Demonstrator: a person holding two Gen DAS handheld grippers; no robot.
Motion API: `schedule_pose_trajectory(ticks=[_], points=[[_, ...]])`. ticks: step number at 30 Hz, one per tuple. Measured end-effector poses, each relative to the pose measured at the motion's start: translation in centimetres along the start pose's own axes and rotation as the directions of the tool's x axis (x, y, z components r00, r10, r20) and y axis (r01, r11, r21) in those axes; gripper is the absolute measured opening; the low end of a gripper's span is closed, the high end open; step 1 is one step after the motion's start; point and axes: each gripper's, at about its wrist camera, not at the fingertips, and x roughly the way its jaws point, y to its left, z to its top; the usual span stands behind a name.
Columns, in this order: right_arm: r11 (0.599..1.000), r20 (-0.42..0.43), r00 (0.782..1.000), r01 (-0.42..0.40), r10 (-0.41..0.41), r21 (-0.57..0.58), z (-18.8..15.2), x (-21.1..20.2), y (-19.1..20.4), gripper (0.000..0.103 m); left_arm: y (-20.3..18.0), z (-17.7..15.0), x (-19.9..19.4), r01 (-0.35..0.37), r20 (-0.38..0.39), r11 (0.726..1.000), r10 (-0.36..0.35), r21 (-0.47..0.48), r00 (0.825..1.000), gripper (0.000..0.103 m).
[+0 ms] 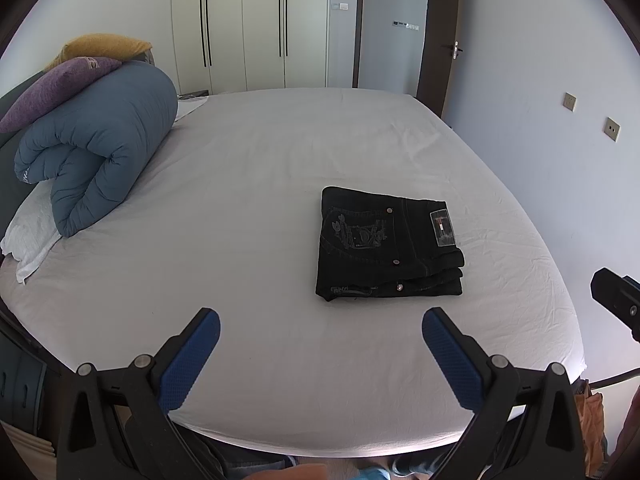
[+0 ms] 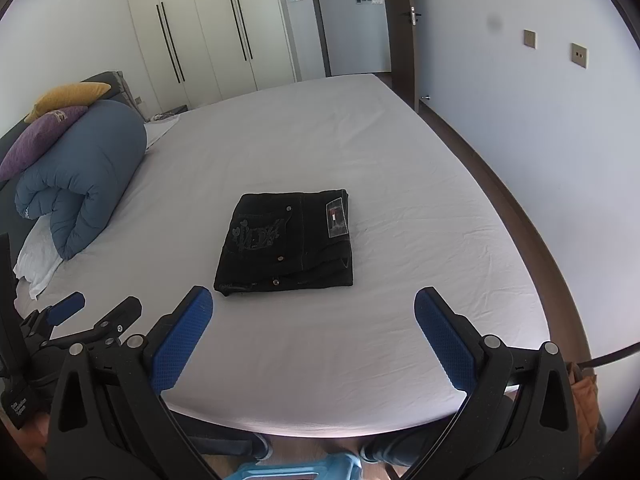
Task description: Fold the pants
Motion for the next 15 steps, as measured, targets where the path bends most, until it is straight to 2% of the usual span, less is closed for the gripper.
schedule_pose_trajectory(ticks=[15], points=[[1.000,-0.004,1.000,-0.001,0.001,0.000,-0.23,0.09,0.27,0.103,-0.06,-0.24,-0.04,0.002,-0.002,1.000,-0.002,-0.002,1.000,0.103]])
